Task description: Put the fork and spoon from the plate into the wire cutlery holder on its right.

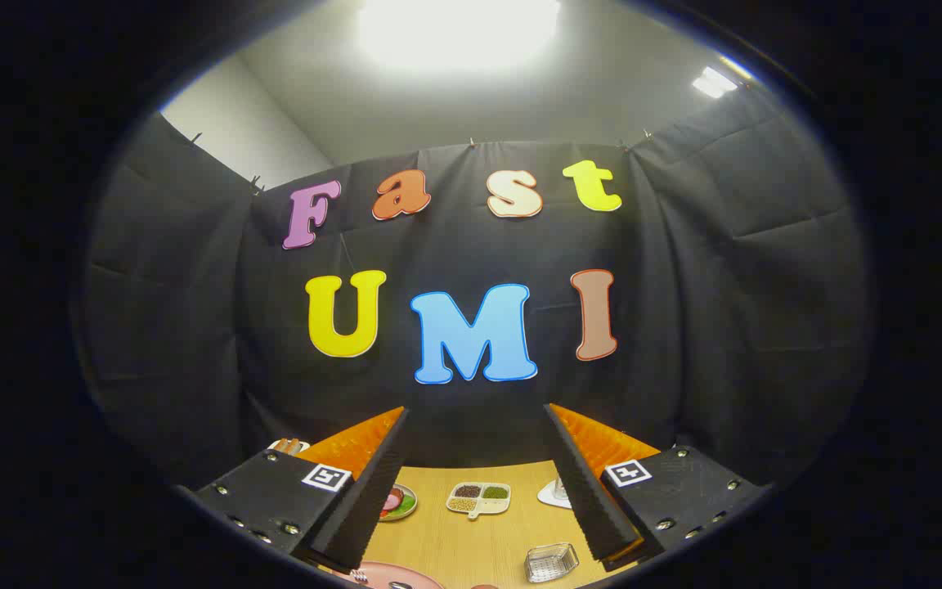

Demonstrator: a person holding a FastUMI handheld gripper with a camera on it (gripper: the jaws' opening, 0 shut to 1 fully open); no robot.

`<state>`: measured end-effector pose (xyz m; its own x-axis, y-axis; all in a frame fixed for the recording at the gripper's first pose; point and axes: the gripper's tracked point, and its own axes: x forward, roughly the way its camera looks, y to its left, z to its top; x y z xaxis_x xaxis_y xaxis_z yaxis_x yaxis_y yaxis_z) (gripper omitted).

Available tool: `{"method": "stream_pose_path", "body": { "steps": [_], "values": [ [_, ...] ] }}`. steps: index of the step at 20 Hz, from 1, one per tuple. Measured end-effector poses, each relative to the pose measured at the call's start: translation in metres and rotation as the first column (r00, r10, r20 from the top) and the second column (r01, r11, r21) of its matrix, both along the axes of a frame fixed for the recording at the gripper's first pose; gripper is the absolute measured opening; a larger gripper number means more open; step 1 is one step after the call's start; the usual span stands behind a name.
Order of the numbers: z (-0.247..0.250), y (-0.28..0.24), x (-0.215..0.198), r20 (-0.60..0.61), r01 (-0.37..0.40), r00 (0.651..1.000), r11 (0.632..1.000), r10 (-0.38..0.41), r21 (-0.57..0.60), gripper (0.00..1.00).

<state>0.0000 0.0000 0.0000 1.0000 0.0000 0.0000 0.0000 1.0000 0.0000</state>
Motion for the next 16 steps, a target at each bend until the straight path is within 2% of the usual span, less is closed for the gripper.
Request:
{"method": "stream_pose_path", "body": {
  "steps": [11, 16],
  "values": [
    [-0.015, 0.003, 0.009, -0.040, 0.023, 0.999, 1.000, -0.023, -0.004, 0.97],
    [-0.066, 0.027, 0.018, -0.197, -0.025, 0.980, 1.000, 0.025, 0.001, 0.97]
  ]
}}
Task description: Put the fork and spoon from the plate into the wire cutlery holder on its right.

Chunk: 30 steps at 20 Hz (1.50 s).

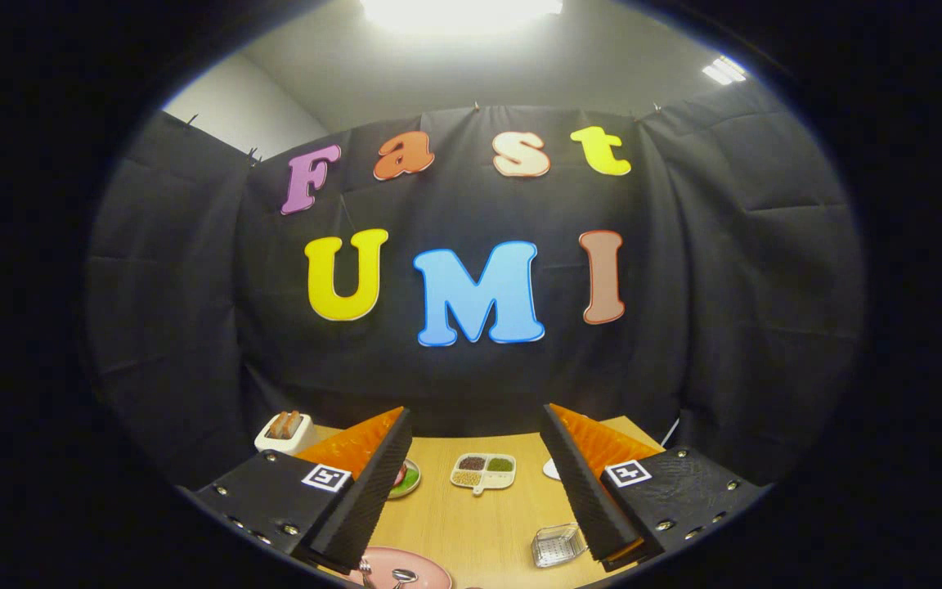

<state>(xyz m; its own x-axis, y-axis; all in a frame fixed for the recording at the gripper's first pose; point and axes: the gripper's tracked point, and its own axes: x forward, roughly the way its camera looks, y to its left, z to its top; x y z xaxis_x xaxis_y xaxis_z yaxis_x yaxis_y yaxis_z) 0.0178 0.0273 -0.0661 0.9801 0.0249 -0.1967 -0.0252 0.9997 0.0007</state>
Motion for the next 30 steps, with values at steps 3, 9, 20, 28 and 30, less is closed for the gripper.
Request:
{"method": "stream_pose_path", "body": {
  "steps": [3, 9, 20, 28, 30],
  "values": [
    [-0.066, 0.023, 0.000, -0.184, -0.066, 0.981, 0.998, 0.064, -0.006, 0.97],
    [-0.230, 0.065, -0.040, -0.591, -0.211, 0.788, 0.977, 0.170, -0.002, 0.88],
    [-0.377, 0.109, -0.122, -0.896, -0.173, 0.401, 0.976, 0.192, 0.132, 0.67],
    [-0.402, 0.108, -0.135, -0.933, -0.092, 0.323, 0.986, 0.161, 0.139, 0.34],
    [-0.399, 0.109, -0.130, -0.931, -0.066, 0.321, 0.985, 0.172, 0.159, 0.08]
  ]
}}
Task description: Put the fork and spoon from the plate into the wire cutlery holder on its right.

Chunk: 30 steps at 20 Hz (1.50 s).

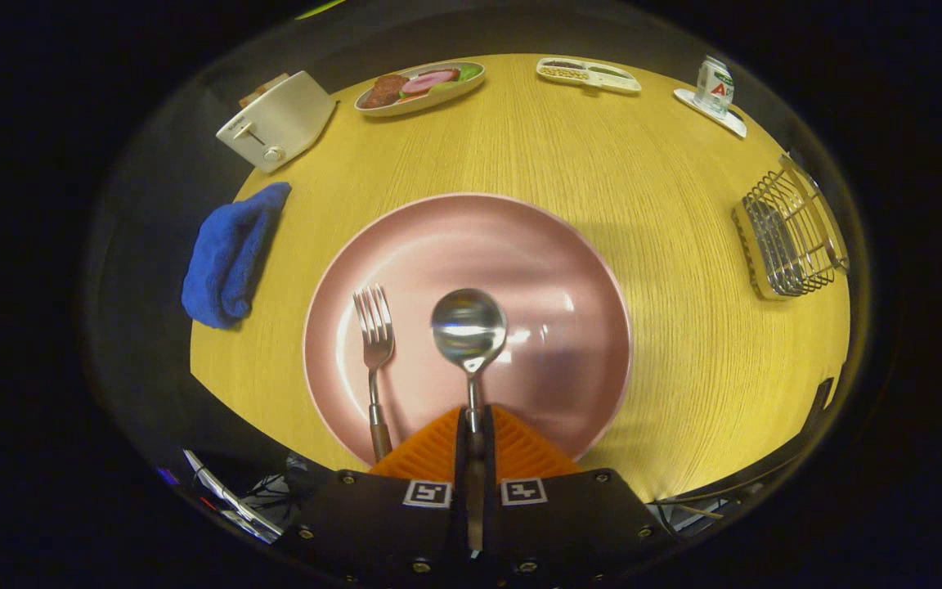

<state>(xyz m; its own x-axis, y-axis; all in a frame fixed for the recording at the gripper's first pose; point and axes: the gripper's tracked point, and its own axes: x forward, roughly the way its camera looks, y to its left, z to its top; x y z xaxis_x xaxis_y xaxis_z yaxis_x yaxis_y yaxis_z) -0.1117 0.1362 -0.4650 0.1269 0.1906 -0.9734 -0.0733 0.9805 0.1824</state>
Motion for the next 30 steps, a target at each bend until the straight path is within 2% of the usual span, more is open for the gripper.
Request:
{"method": "stream_pose_path", "body": {
  "steps": [5, 9, 13, 19, 24, 27, 30],
  "values": [
    [0.016, 0.001, 0.012, 0.048, 0.040, 0.998, 0.995, -0.045, 0.095, 0.08],
    [0.029, 0.005, 0.018, 0.045, 0.103, 0.993, 0.977, -0.114, 0.187, 0.08],
    [0.043, 0.003, 0.022, 0.016, 0.186, 0.980, 0.944, -0.198, 0.271, 0.08],
    [0.074, -0.005, 0.035, -0.033, 0.317, 0.943, 0.864, -0.331, 0.390, 0.08],
    [0.122, -0.039, 0.069, 0.001, 0.396, 0.894, 0.791, -0.448, 0.467, 0.08],
    [0.146, -0.084, 0.095, 0.054, 0.443, 0.847, 0.759, -0.528, 0.478, 0.08],
    [0.158, -0.138, 0.107, 0.116, 0.496, 0.792, 0.743, -0.599, 0.450, 0.08]
  ]
}}
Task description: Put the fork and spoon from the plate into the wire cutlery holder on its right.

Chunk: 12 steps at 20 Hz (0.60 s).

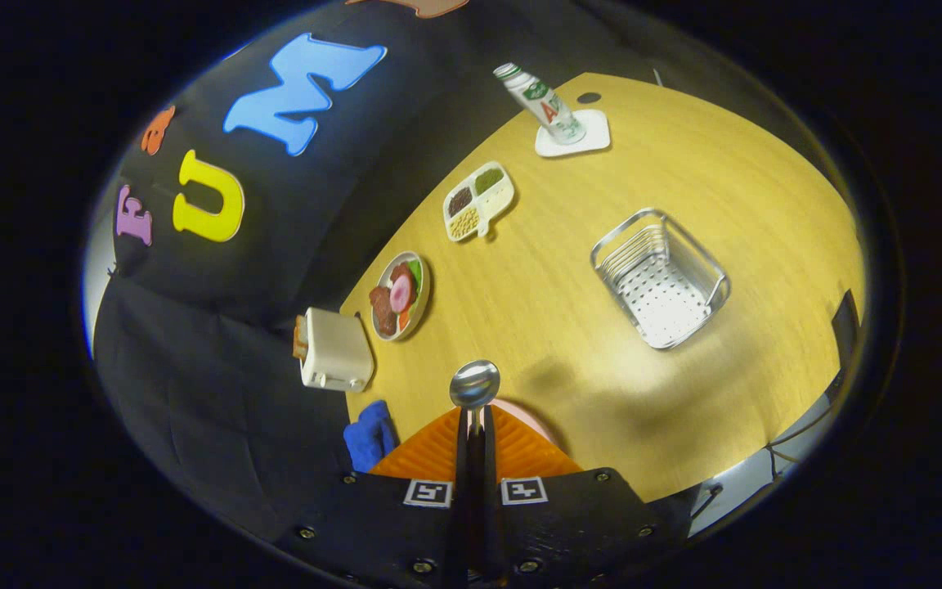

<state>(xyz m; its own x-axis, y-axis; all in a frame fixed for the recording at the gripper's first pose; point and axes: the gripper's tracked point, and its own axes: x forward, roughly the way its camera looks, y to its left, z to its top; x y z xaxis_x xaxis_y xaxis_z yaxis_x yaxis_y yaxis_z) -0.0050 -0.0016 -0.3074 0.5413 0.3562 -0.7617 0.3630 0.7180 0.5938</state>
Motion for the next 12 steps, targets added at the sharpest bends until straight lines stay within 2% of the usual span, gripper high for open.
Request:
{"method": "stream_pose_path", "body": {
  "steps": [6, 12],
  "values": [
    [0.007, -0.089, 0.005, 0.012, 0.161, 0.987, 0.984, -0.161, -0.079, 0.08],
    [-0.004, -0.124, -0.005, -0.042, 0.200, 0.977, 0.965, -0.210, -0.167, 0.08]
  ]
}}
